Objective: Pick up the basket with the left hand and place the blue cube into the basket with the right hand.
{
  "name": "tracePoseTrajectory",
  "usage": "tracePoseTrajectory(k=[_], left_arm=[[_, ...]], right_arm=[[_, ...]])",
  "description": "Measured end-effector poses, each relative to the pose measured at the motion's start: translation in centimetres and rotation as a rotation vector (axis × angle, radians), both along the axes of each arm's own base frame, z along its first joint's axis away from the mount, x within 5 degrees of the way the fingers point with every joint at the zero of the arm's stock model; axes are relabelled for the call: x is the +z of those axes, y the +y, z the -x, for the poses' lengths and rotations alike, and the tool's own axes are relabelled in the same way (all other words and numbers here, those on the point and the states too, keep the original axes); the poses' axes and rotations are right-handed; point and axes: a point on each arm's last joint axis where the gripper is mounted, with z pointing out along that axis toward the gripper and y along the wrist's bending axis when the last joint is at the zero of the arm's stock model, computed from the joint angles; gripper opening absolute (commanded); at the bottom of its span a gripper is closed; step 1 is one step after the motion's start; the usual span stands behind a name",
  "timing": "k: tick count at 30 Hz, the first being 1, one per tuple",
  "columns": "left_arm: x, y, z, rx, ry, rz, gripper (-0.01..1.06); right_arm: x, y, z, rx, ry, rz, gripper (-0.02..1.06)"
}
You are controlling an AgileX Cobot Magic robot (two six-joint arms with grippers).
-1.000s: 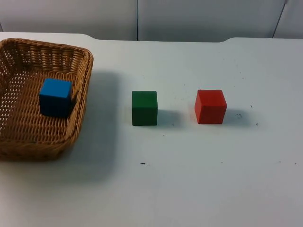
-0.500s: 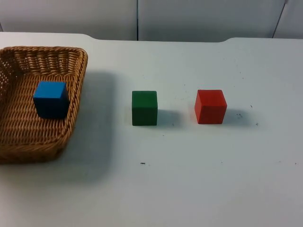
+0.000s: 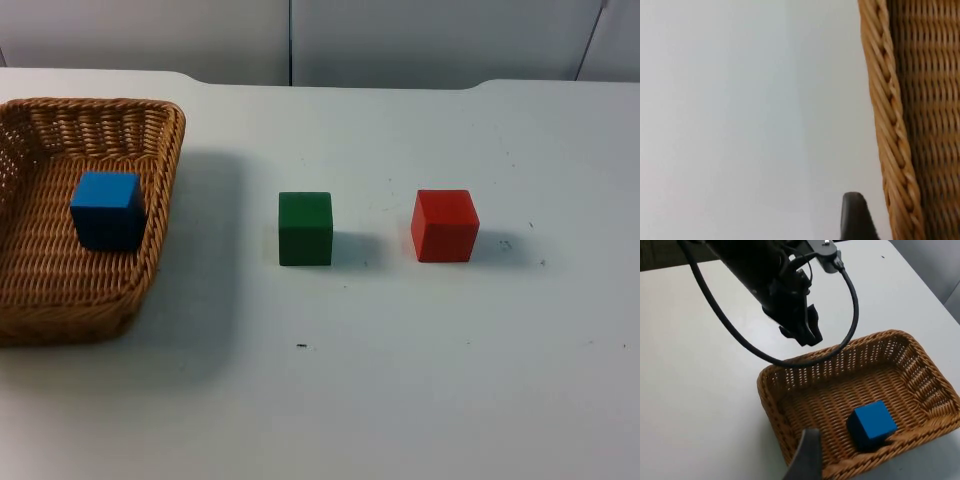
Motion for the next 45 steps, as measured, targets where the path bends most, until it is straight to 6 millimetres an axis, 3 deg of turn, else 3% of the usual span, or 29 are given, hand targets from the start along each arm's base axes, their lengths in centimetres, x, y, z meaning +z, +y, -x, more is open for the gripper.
tracePoseTrajectory(k=[9,14,17,18,23,29,37,38,42,45], left_arm=[[4.4,-0.6,1.1,0.0,-0.093,-0.013,0.49],[7.4,-1.3,2.4,-0.026,-0.155,-0.013,0.49],[10.3,-2.1,4.0,-0.041,-0.22,-0.029,0.49],[10.3,-2.1,4.0,-0.041,-0.22,-0.029,0.49],[13.7,-3.3,6.4,-0.057,-0.295,-0.009,0.49],[15.6,-4.5,8.7,-0.093,-0.311,0.005,0.49],[19.7,-6.6,14.1,-0.107,-0.446,-0.036,0.49],[19.7,-6.6,14.1,-0.107,-0.446,-0.036,0.49],[21.4,-7.9,17.4,-0.095,-0.552,-0.07,0.49],[21.3,-8.4,19.1,-0.083,-0.579,-0.079,0.49]], right_arm=[[0.0,0.0,0.0,0.0,-0.004,0.0,0.76],[0.6,-0.3,0.1,-0.002,-0.025,-0.008,0.76],[1.0,-1.1,0.7,-0.006,-0.043,-0.026,0.76],[1.0,-1.1,0.7,-0.006,-0.043,-0.026,0.76],[-0.4,-3.8,2.4,-0.023,-0.076,-0.044,0.76],[-1.2,-6.1,4.1,-0.031,-0.084,-0.052,0.76],[-2.9,-10.0,7.0,-0.045,-0.088,-0.077,0.76],[-2.9,-10.0,7.0,-0.045,-0.088,-0.077,0.76],[-3.4,-11.7,8.3,-0.063,-0.065,-0.103,0.76],[-3.6,-12.6,9.0,-0.069,-0.054,-0.116,0.76]])
